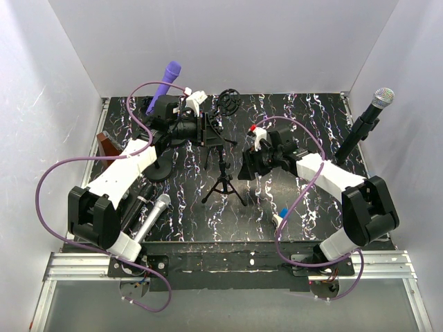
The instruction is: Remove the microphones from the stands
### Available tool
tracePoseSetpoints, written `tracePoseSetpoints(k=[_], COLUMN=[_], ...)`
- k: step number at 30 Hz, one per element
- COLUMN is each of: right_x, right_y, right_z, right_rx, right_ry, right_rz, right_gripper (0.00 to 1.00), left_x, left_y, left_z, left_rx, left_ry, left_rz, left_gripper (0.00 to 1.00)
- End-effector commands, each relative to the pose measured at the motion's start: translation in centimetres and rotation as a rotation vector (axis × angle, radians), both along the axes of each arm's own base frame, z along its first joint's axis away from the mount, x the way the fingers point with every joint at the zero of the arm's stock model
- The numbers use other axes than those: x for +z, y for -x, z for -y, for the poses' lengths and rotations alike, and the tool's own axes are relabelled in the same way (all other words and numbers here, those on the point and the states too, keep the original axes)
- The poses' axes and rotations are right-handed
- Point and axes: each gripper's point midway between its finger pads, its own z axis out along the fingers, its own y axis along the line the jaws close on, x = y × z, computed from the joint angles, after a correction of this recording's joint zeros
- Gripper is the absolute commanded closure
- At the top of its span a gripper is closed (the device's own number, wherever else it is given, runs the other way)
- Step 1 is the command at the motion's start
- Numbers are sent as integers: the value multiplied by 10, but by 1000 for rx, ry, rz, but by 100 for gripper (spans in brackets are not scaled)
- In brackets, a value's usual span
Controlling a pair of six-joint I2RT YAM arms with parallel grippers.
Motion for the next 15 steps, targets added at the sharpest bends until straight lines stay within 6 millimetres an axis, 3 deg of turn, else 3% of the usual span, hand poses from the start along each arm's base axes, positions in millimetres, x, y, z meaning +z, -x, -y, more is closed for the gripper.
tracePoseSetpoints(k=[1, 6, 11, 15], right_x=[-2, 29, 29, 29], right_y=[-7, -2, -4, -4], right_z=[13, 1, 7, 10], right_rx=[-15, 39, 40, 63], right_ry=[64, -26, 5, 20], right_rz=[87, 130, 161, 212], right_gripper=[25, 24, 23, 23], left_x=[10, 8, 20, 30], left_y=[10, 10, 12, 20], left_z=[-1, -1, 0, 0], left_rx=[-11, -15, -76, -175], left_ry=[9, 7, 14, -26], left_rz=[-15, -10, 100, 324], left_gripper=[100, 100, 100, 100])
